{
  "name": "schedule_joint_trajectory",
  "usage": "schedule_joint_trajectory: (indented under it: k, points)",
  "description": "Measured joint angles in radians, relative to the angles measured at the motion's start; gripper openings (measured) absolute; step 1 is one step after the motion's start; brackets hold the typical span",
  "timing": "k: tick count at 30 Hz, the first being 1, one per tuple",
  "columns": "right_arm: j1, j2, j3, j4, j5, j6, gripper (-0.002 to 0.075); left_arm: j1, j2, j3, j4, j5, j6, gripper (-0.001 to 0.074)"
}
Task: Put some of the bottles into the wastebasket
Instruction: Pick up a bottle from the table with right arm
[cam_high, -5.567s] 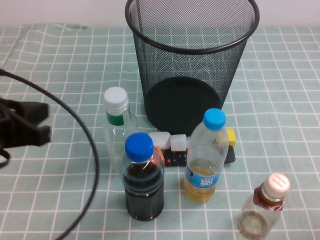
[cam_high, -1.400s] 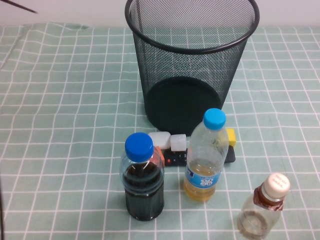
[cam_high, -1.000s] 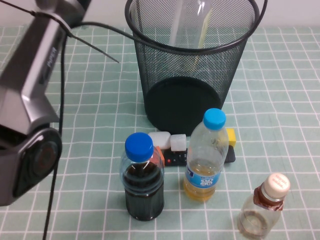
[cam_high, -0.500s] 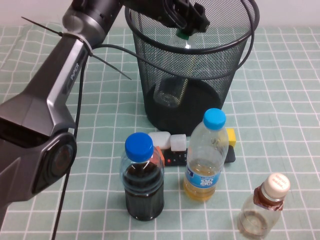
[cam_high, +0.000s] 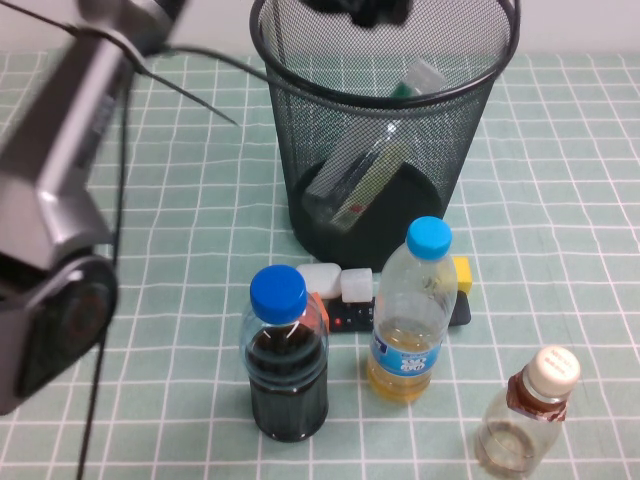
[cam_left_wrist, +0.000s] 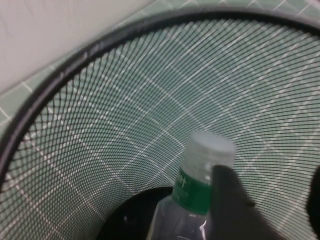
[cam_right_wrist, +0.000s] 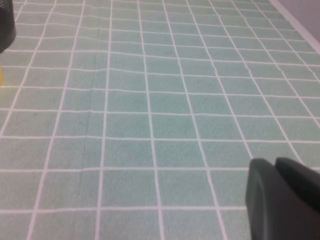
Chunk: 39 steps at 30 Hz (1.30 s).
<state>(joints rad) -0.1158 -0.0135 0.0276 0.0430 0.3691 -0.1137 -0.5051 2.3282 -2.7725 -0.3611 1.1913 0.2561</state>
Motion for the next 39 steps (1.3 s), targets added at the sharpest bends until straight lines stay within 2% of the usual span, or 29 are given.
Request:
schedule_joint_trajectory:
  k: [3, 6, 11, 15, 25, 33, 39]
  points:
    - [0.0, 0.0, 0.0, 0.0, 0.0, 0.0, -0.0008, 0.0, -0.088, 0.0, 0.001, 0.054, 0.0, 0.0146]
    - [0.0, 0.0, 0.0, 0.0, 0.0, 0.0, -0.0008, 0.0, -0.18, 0.0, 0.001, 0.069, 0.0, 0.0043]
    - [0.0, 0.0, 0.0, 0.0, 0.0, 0.0, -0.0008, 0.0, -0.326, 0.002, 0.02, 0.08, 0.0, 0.0005]
    - [0.0, 0.0, 0.0, 0.0, 0.0, 0.0, -0.0008, 0.0, -0.474, 0.122, 0.046, 0.081, 0.003, 0.0001]
    - [0.0, 0.0, 0.0, 0.0, 0.0, 0.0, -0.0008, -0.002, -0.934, 0.723, 0.254, 0.059, 0.008, -0.0001]
    - [0.0, 0.0, 0.0, 0.0, 0.0, 0.0, -0.0008, -0.002, -1.426, 1.417, 0.281, -0.311, -0.076, -0.0001]
    - [0.0, 0.0, 0.0, 0.0, 0.0, 0.0, -0.0008, -0.002, -1.707, 1.915, 0.298, -0.62, -0.086, -0.0001]
